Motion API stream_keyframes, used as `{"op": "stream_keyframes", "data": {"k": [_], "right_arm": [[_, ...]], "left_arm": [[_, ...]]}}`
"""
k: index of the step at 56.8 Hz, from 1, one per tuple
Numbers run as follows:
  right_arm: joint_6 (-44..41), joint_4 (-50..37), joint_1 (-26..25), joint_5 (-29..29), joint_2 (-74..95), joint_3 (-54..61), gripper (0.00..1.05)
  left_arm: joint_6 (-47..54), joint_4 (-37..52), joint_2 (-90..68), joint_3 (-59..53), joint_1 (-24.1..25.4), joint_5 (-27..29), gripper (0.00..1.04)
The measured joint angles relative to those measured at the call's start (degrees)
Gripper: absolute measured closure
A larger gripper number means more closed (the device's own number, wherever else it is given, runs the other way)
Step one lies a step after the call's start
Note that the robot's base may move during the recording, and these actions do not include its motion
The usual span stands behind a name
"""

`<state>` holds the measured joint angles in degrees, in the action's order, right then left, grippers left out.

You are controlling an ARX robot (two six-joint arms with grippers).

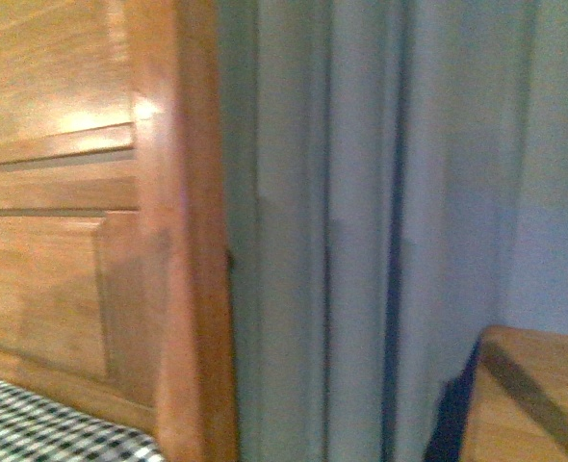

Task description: Clean up trash

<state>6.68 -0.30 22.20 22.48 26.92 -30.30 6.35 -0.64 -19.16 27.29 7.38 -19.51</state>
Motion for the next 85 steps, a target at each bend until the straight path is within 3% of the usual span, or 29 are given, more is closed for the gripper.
{"op": "stream_keyframes", "data": {"k": [82, 85], "right_arm": [[-0.1, 0.0, 0.2, -1.2, 0.5, 0.1, 0.85], [0.0, 0.0, 0.2, -0.6, 0.6, 0.1, 0.85]], "left_arm": [[-0.1, 0.0, 0.3, 0.0, 0.1, 0.7, 0.8], [-2.9, -6.8, -1.2, 2.4, -0.6, 3.5, 0.8]]}}
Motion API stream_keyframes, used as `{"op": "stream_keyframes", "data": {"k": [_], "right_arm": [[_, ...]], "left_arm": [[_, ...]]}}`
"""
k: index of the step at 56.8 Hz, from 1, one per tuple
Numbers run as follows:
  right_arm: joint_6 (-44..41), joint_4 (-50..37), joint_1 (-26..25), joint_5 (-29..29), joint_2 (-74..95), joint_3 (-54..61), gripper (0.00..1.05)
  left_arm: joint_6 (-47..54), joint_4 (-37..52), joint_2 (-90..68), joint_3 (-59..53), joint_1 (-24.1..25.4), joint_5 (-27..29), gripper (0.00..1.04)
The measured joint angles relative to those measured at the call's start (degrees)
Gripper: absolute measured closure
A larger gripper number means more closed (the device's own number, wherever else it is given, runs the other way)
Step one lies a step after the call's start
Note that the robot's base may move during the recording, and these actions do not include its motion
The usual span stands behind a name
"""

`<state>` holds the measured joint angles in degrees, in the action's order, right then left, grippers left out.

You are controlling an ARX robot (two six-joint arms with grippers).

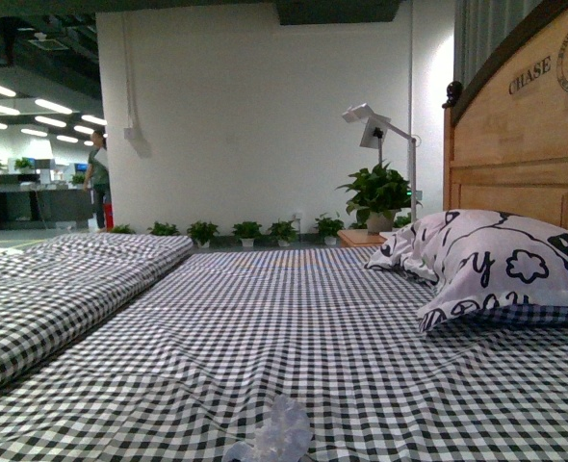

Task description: Clean up trash

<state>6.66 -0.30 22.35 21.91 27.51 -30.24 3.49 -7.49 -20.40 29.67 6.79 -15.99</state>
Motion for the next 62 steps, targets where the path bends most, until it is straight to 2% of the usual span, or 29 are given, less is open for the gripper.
{"op": "stream_keyframes", "data": {"k": [4, 7, 15, 19, 25, 31, 32, 36, 47, 62], "right_arm": [[0.0, 0.0, -0.1, 0.5, 0.0, 0.0, 0.85], [0.0, 0.0, -0.1, 0.6, -0.1, 0.0, 0.85], [0.0, 0.0, -0.1, 0.5, -0.7, 0.0, 0.85], [0.0, 0.0, -0.1, 0.0, -0.6, 0.0, 0.85], [0.0, 0.0, -0.1, 0.6, -0.5, 0.0, 0.85], [0.0, 0.0, -0.1, 0.5, -0.6, 0.0, 0.85], [0.0, 0.0, -0.1, 0.5, -0.6, 0.0, 0.85], [0.0, 0.0, -0.1, 0.4, -0.6, 0.0, 0.85], [0.0, 0.0, -0.1, 0.4, -0.6, 0.0, 0.85], [0.0, 0.0, -0.1, 0.4, -0.6, 0.0, 0.85]], "left_arm": [[-4.7, -13.7, -4.6, 6.4, 1.1, 0.5, 0.8], [-6.4, -21.8, -8.9, 10.4, 3.2, -1.5, 0.8], [-1.9, -28.8, -17.6, 14.8, 8.4, -11.7, 0.8], [5.4, -31.8, -21.9, 17.1, 10.9, -17.0, 0.8], [17.8, -36.7, -26.3, 18.0, 14.3, -21.5, 0.8], [30.8, -40.9, -30.0, 18.0, 16.8, -22.7, 0.8], [35.6, -42.0, -31.5, 18.0, 17.6, -22.8, 0.8], [46.4, -42.2, -35.3, 18.0, 18.4, -21.7, 0.8], [61.8, -38.0, -43.4, 18.0, 15.9, -17.3, 0.8], [65.8, -33.9, -49.0, 18.0, 12.1, -16.5, 0.8]]}}
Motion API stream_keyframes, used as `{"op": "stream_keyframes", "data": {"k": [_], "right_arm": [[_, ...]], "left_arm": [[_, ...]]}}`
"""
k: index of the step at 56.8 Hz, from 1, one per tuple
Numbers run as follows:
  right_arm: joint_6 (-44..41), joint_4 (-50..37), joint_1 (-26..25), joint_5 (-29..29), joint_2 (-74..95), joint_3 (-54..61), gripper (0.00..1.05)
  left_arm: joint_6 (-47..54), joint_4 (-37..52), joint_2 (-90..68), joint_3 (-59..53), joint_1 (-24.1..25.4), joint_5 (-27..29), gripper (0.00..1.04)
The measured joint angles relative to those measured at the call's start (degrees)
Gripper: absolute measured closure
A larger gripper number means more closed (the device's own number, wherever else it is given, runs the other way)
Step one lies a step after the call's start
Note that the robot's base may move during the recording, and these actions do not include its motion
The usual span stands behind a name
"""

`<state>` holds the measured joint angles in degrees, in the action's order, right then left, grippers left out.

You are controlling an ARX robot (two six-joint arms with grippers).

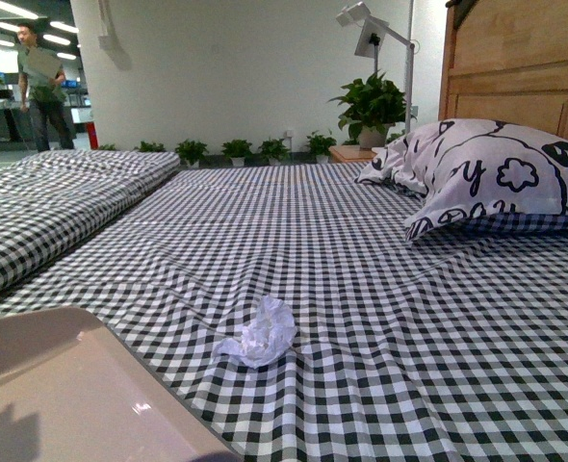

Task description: Clean up trash

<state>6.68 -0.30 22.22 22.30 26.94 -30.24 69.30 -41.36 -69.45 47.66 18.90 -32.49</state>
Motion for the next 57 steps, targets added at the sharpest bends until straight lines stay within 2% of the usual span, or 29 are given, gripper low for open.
{"op": "stream_keyframes", "data": {"k": [30, 55, 57], "right_arm": [[0.0, 0.0, 0.0, 0.0, 0.0, 0.0, 0.85], [0.0, 0.0, 0.0, 0.0, 0.0, 0.0, 0.85], [-0.1, 2.6, 0.0, -0.6, 0.9, -0.8, 0.85]], "left_arm": [[3.1, 6.2, -12.1, 3.3, -0.5, 1.5, 0.8], [9.3, 3.7, -14.0, 4.2, -0.2, 3.0, 0.8], [9.4, 3.7, -14.0, 4.2, -0.2, 3.0, 0.8]]}}
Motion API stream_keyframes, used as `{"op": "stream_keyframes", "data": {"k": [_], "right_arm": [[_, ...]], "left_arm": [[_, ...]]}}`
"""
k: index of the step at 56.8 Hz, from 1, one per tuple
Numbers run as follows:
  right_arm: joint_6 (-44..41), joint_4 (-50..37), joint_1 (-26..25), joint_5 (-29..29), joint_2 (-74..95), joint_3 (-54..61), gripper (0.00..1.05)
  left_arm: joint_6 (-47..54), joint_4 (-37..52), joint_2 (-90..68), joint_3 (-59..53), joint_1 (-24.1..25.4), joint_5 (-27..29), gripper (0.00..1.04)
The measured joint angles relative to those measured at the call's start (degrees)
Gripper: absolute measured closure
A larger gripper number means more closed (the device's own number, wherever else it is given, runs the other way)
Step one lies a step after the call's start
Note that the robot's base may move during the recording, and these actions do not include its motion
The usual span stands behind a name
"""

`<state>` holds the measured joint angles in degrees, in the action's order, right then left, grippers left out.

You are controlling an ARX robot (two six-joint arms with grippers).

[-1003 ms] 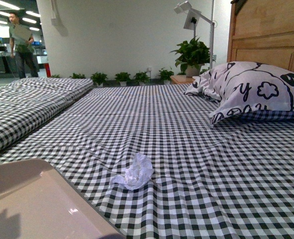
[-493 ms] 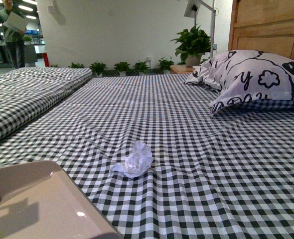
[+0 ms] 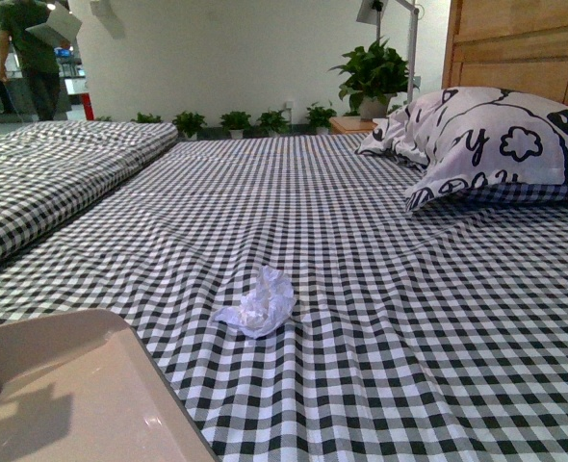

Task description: Clean up trash

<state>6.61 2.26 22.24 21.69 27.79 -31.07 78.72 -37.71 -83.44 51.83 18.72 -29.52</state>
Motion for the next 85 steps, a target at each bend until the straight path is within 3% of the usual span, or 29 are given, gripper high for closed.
{"op": "stream_keyframes", "data": {"k": [4, 7, 16, 29, 48, 68, 78, 85], "right_arm": [[-1.6, 18.1, 0.6, -3.8, 7.7, -8.8, 0.85], [-3.0, 22.8, 1.2, -6.8, 14.0, -12.5, 0.85], [-9.1, 18.7, 2.0, -10.2, 31.9, -19.8, 0.85], [-19.6, 17.1, 3.2, -9.8, 63.0, -38.4, 0.85], [-19.0, 19.0, 5.7, -7.7, 79.7, -51.7, 0.85], [-18.1, 17.9, 6.6, -5.9, 83.6, -50.3, 0.85], [-17.0, 17.4, 6.8, -9.1, 83.6, -46.9, 0.85], [-15.4, 18.9, 7.4, -14.3, 83.2, -45.0, 0.85]], "left_arm": [[0.3, 0.0, 0.0, 0.0, 0.1, 0.2, 0.8], [0.3, 0.0, -0.1, 0.0, 0.1, 0.2, 0.8], [0.6, 0.0, -0.1, 0.0, 0.1, 0.2, 0.8], [0.8, 0.0, -0.2, 0.0, 0.1, 0.2, 0.8], [0.9, 0.0, -0.2, 0.0, 0.1, 0.2, 0.8], [1.0, 0.0, -0.2, 0.0, 0.1, 0.2, 0.8], [1.0, 0.0, -0.2, 0.0, 0.1, 0.2, 0.8], [1.0, 0.0, -0.2, 0.0, 0.1, 0.2, 0.8]]}}
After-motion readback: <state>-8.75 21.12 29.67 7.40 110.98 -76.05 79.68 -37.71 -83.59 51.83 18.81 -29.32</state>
